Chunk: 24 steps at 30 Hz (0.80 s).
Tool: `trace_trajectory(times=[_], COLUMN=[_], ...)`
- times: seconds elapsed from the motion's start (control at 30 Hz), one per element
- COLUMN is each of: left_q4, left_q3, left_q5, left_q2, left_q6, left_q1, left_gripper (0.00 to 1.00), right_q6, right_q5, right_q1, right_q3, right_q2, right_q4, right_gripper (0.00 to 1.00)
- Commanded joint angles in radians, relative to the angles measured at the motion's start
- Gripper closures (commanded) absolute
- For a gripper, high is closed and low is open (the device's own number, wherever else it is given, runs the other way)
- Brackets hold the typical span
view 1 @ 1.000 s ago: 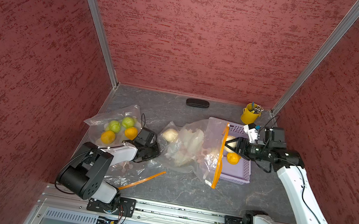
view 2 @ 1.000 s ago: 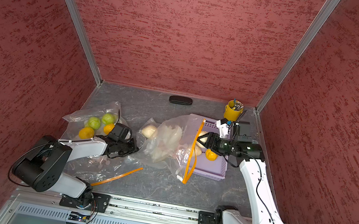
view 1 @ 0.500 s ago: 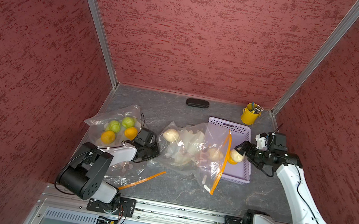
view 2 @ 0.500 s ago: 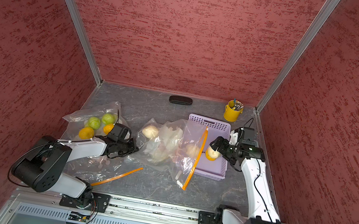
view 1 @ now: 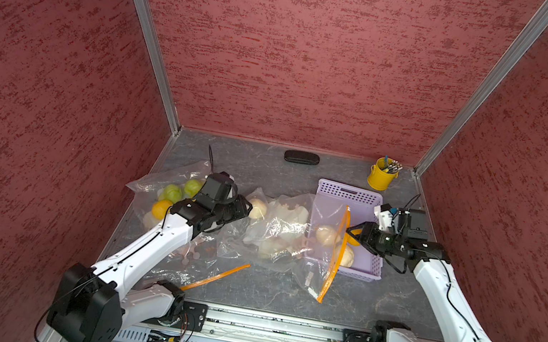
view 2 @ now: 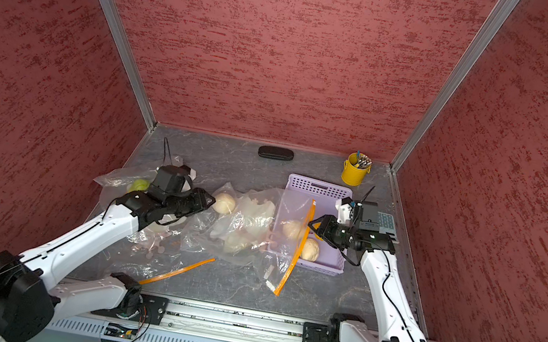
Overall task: Open the zip-top bag and take out the pear
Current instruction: Place the pear in the basket.
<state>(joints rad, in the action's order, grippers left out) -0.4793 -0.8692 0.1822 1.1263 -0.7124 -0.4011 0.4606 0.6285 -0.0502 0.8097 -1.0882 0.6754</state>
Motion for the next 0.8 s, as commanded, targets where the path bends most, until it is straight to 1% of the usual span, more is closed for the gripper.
trace_trajectory(times=[0.0,0.07,0.13,0.27,0.3,0.33,0.37,0.4,0.43,0.47,0.5,0.57,0.6,0.63,0.73,0.77], left_q4=[-0.119,-0.130,-0.124,-0.130,-0.129,-0.121,-0.117,-0.123,-0.146,-0.179,-0.211,-0.242,-0.240,-0.235,-0.237,-0.237], left_q3=[-0.055,-0.103,-0.156,-0.251,-0.269,-0.287,-0.304,-0.333,-0.367,-0.411,-0.452,-0.505,-0.521,-0.529,-0.561,-0.573], left_q5=[-0.048,-0.068,-0.073,-0.097,-0.100,-0.095,-0.086,-0.074,-0.073,-0.094,-0.133,-0.145,-0.138,-0.136,-0.134,-0.130], left_q2=[0.004,-0.001,0.008,0.075,0.094,0.111,0.130,0.155,0.189,0.229,0.266,0.319,0.338,0.347,0.380,0.390], left_q6=[0.022,0.030,0.033,0.060,0.068,0.082,0.096,0.113,0.132,0.157,0.180,0.203,0.206,0.204,0.213,0.214], left_q1=[-0.051,-0.091,-0.145,-0.251,-0.281,-0.311,-0.337,-0.367,-0.393,-0.429,-0.460,-0.492,-0.500,-0.505,-0.525,-0.532], left_gripper=[0.53,0.50,0.49,0.49,0.49,0.47,0.44,0.41,0.39,0.39,0.38,0.38,0.38,0.38,0.37,0.37], right_q6=[0.042,0.057,0.073,0.087,0.086,0.078,0.070,0.063,0.058,0.058,0.063,0.076,0.083,0.087,0.098,0.101], right_q5=[0.034,0.015,0.002,-0.080,-0.107,-0.128,-0.140,-0.166,-0.196,-0.224,-0.229,-0.176,-0.170,-0.174,-0.133,-0.112], right_q1=[-0.033,-0.066,-0.079,-0.078,-0.076,-0.070,-0.064,-0.060,-0.054,-0.049,-0.045,-0.045,-0.045,-0.044,-0.046,-0.050], right_q3=[-0.047,-0.068,-0.086,-0.053,-0.033,-0.015,-0.003,0.002,0.001,-0.008,-0.024,-0.064,-0.084,-0.101,-0.151,-0.163], right_q2=[0.010,0.009,0.027,0.145,0.178,0.193,0.196,0.192,0.189,0.187,0.184,0.168,0.153,0.144,0.119,0.107], right_q4=[-0.060,-0.072,-0.085,-0.008,0.027,0.065,0.097,0.131,0.153,0.162,0.150,0.094,0.074,0.060,-0.001,-0.023], right_gripper=[0.74,0.75,0.73,0.54,0.46,0.43,0.41,0.40,0.41,0.42,0.49,0.67,0.77,0.84,0.97,0.99])
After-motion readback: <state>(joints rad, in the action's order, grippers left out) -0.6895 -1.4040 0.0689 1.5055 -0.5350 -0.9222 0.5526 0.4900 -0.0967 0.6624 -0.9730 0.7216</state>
